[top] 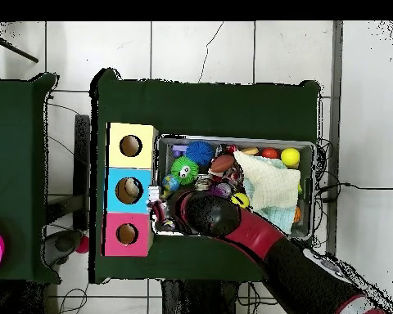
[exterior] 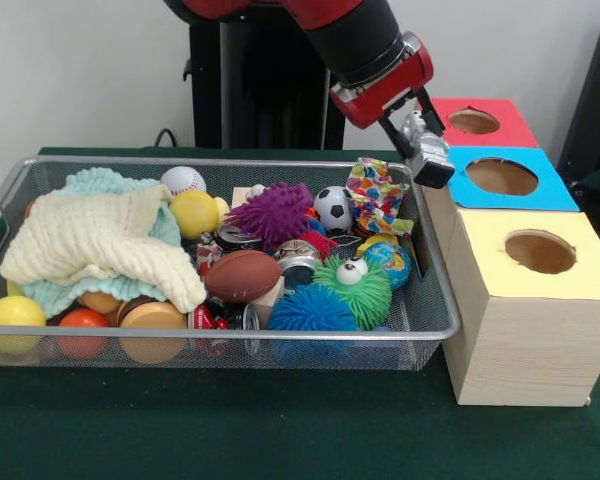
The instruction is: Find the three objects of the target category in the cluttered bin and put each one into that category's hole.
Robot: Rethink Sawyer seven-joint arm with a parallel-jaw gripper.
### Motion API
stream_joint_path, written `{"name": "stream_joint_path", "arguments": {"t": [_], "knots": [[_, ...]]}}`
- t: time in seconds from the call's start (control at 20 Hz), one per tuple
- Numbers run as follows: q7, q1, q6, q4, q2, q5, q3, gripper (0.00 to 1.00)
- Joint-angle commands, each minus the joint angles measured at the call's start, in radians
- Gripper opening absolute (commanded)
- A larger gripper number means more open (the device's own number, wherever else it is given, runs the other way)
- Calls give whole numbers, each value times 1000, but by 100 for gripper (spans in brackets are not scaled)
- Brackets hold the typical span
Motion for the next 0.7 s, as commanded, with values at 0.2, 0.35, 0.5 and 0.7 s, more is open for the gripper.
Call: {"name": "stream_joint_path", "arguments": {"t": [0.2,0.35,0.5,0.7], "knots": [[183,25,-96,-26,38,-35,0,0],[162,31,-118,-50,37,-64,-13,0],[143,42,-135,-83,30,-100,-28,0],[102,93,-97,-142,-21,-175,-89,0]]}}
